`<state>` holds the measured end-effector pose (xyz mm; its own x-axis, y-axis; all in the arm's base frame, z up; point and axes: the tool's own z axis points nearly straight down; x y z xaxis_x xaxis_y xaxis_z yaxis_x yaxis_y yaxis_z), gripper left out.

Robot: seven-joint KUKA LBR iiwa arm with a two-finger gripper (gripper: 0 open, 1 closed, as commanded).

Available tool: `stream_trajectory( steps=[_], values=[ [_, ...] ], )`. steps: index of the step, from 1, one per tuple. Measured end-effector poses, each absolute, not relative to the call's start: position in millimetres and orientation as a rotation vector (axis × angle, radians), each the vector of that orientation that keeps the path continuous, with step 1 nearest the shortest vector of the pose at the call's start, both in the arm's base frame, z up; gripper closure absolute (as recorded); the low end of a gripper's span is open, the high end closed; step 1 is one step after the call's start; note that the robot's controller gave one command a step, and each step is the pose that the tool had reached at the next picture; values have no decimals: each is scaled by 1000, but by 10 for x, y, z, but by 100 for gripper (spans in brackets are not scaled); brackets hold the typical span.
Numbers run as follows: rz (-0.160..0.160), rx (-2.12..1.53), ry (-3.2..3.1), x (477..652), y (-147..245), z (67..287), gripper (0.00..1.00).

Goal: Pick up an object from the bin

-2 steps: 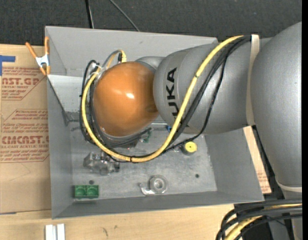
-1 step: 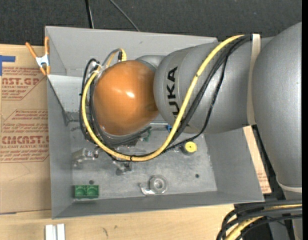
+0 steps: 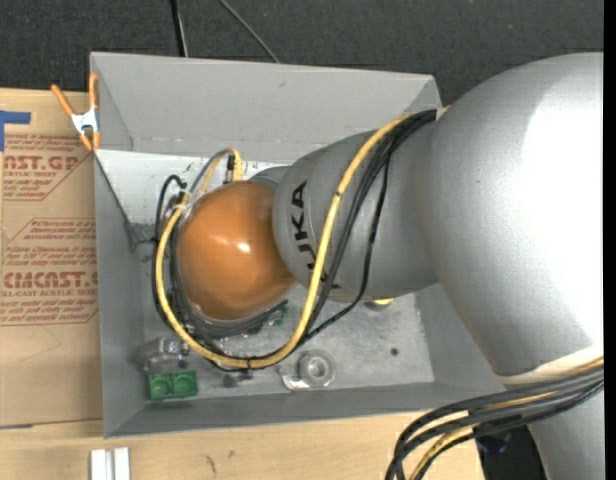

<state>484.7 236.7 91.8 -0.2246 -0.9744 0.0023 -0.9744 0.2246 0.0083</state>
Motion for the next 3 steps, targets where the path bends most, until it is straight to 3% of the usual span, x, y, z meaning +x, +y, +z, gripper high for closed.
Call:
stream_trajectory(
  steps=[1,2,3],
  values=[
    [-2,2214,-2226,4784,2458,689,0],
    [-2,2217,-2228,4787,2464,695,100],
    [5,2174,-2282,5186,2120,2032,100]
  ],
)
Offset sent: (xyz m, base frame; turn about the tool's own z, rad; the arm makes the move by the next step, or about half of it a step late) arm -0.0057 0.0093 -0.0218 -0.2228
